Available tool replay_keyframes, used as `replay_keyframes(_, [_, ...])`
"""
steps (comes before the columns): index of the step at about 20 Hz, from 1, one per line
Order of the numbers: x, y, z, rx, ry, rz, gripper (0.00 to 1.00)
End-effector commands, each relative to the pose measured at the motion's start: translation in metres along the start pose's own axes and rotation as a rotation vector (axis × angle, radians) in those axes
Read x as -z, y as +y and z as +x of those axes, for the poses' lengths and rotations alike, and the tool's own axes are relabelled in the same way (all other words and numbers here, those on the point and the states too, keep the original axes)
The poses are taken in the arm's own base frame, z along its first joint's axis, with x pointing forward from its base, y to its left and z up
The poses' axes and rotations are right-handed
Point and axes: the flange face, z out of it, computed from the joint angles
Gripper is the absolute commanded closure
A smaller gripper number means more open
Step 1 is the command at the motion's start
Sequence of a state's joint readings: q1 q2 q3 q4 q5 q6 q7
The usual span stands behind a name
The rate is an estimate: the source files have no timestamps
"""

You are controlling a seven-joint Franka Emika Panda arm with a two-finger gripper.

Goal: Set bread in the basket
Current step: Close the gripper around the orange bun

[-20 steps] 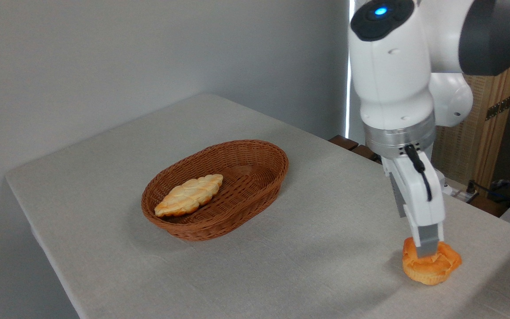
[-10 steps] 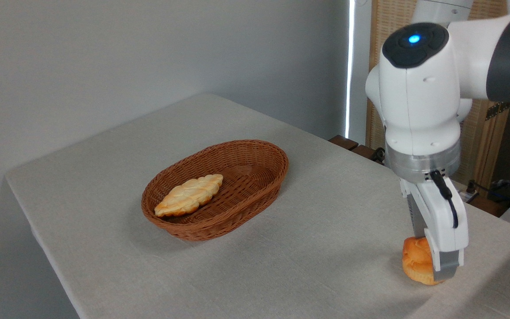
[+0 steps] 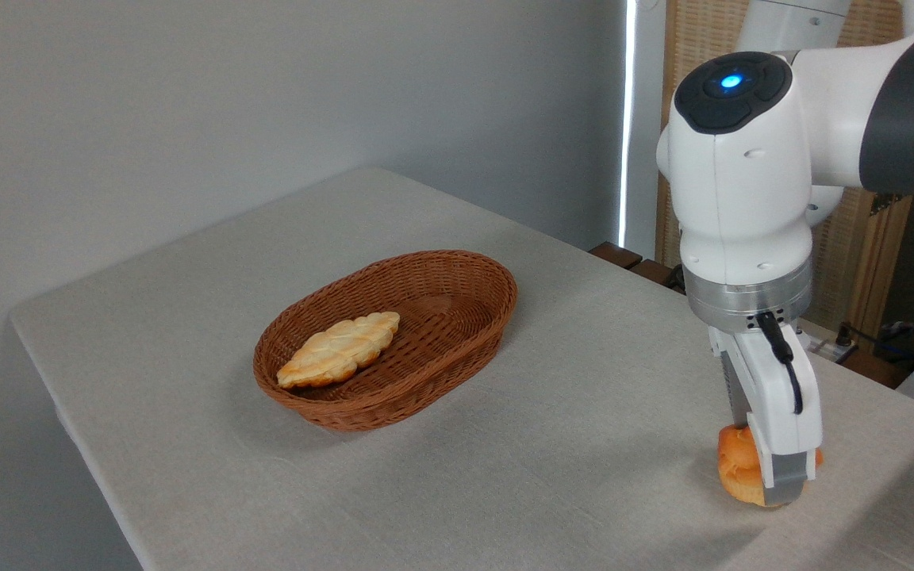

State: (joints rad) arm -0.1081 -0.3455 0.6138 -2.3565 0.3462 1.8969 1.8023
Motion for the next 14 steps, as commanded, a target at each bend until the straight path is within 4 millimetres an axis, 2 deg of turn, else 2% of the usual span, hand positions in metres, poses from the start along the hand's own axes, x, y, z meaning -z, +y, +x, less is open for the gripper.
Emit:
replay_keyframes(1, [0.001, 0.000, 0.002, -0.023, -0.009, 0.002, 0.00])
replay_keyframes(11, [-0.004, 0.000, 0.005, -0.023, 0.003, -0.022, 0.00])
replay_keyframes(12, [-0.006, 0.000, 0.003, -0.018, 0.005, -0.023, 0.07])
replay_keyframes(14, [-0.009, -0.002, 0.004, -0.026, 0.013, -0.028, 0.32])
